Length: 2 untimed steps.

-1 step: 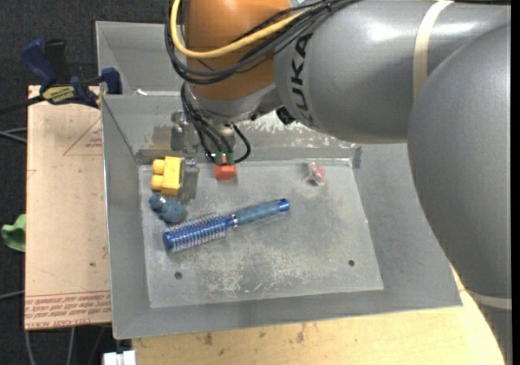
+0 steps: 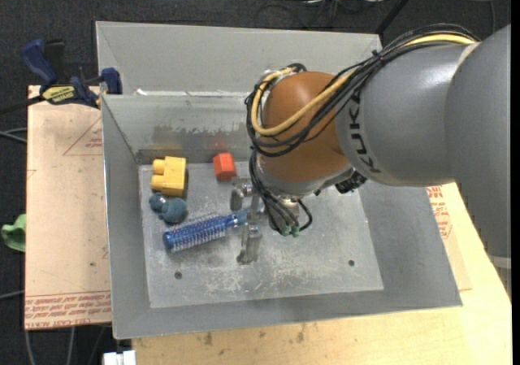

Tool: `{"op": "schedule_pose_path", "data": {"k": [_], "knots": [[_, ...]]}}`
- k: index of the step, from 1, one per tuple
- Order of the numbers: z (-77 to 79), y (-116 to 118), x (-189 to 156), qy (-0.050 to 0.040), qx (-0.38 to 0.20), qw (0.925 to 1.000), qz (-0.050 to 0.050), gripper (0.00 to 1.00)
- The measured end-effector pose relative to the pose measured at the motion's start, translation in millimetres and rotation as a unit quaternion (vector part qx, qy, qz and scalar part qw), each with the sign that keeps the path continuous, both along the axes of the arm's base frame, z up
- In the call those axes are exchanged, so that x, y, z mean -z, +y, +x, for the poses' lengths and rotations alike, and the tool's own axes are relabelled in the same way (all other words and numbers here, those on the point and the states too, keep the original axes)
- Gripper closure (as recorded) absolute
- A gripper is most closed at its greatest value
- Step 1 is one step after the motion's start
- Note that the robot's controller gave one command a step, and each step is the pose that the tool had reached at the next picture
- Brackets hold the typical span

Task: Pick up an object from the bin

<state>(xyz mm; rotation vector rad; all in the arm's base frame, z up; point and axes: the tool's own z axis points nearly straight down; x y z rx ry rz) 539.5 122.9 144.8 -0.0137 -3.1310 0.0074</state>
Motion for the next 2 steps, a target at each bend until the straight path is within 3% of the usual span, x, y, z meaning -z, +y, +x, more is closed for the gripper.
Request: {"op": "schedule_pose_path", "data": {"k": [1, 2], "knots": [[33.5, 36.4, 79.3, -0.0038, -0.009, 1.0000, 0.003, 0.00], [34.4, 34.8, 75.8, -0.0051, -0.007, 1.0000, 0.003, 1.00]]}}
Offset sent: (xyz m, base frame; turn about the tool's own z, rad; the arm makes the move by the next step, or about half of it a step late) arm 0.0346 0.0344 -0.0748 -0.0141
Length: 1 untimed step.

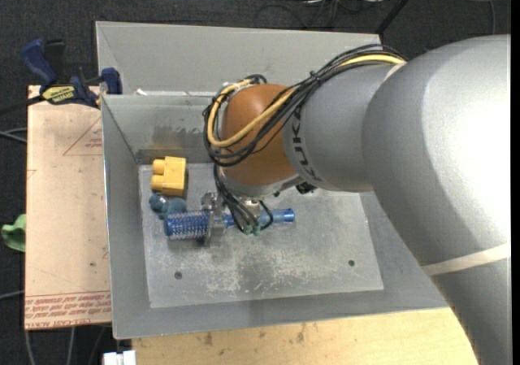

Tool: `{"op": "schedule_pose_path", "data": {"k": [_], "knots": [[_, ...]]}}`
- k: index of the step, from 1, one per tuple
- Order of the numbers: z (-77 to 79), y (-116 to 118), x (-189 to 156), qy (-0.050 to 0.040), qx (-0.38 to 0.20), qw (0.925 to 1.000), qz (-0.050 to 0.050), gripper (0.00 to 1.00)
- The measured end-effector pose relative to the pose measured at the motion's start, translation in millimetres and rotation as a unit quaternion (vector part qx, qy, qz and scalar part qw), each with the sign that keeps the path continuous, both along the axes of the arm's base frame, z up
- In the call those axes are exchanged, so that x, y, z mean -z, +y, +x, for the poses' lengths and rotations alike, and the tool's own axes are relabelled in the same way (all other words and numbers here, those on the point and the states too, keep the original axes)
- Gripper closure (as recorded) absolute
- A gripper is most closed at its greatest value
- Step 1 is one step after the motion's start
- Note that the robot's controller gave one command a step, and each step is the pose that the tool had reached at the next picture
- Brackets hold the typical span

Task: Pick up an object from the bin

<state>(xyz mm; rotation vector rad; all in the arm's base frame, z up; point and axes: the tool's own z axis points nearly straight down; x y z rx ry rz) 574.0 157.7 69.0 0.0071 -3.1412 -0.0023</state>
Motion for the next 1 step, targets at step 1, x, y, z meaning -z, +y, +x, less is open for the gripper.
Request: {"op": "schedule_pose_path", "data": {"k": [1], "knots": [[2.8, -6.9, -171.9, -0.0050, -0.050, 0.9987, 0.000, 1.00]]}}
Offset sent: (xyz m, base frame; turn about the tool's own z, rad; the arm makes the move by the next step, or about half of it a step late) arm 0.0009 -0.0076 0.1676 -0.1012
